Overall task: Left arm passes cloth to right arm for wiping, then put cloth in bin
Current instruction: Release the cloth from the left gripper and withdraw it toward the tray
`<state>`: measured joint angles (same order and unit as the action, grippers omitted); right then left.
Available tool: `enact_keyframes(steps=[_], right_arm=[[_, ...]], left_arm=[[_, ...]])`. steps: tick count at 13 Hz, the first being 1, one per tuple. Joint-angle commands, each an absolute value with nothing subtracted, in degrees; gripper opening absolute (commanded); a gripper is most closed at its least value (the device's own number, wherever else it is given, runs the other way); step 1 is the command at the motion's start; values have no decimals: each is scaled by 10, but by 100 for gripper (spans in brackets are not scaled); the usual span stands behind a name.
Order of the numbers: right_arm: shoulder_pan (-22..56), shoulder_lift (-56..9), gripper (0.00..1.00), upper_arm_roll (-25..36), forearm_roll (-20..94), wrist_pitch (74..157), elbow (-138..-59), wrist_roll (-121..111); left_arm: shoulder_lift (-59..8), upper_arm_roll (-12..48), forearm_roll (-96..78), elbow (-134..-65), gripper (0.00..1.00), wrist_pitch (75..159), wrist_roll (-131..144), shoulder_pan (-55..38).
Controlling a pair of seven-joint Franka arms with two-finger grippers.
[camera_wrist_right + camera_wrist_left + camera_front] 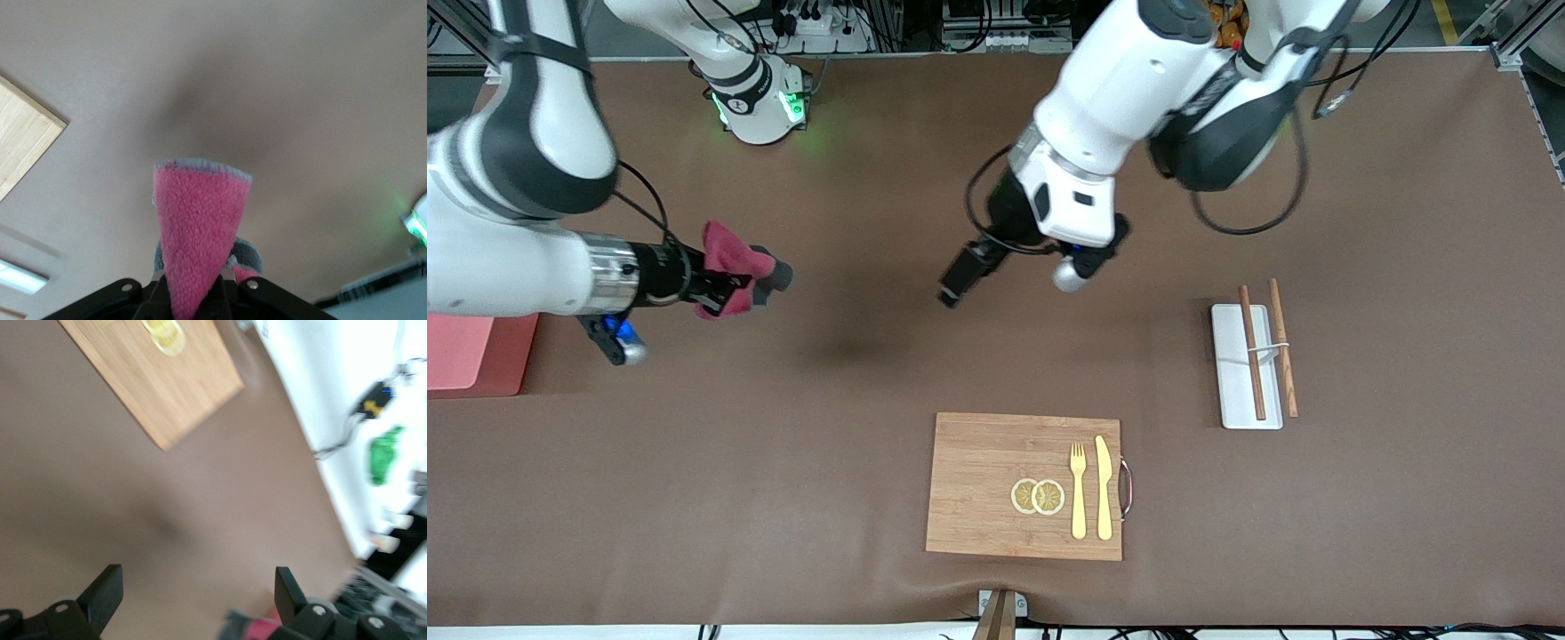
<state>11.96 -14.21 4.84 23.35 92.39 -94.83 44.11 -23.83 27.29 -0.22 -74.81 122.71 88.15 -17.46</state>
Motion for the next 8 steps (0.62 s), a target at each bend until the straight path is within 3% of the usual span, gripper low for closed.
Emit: enact_keyframes(steps=[1, 4, 8], right_arm=[[149, -84, 0, 48, 212, 1061, -1082, 387], [206, -91, 0, 47, 215, 1223, -1167, 381], [252, -141, 0, 47, 221, 1331, -1193, 383]], left_arm=[[-200, 275, 9, -766, 100, 1116, 799, -125], [-177, 274, 11, -767, 100, 989, 706, -61], [-133, 279, 78, -802, 100, 939, 474, 5]])
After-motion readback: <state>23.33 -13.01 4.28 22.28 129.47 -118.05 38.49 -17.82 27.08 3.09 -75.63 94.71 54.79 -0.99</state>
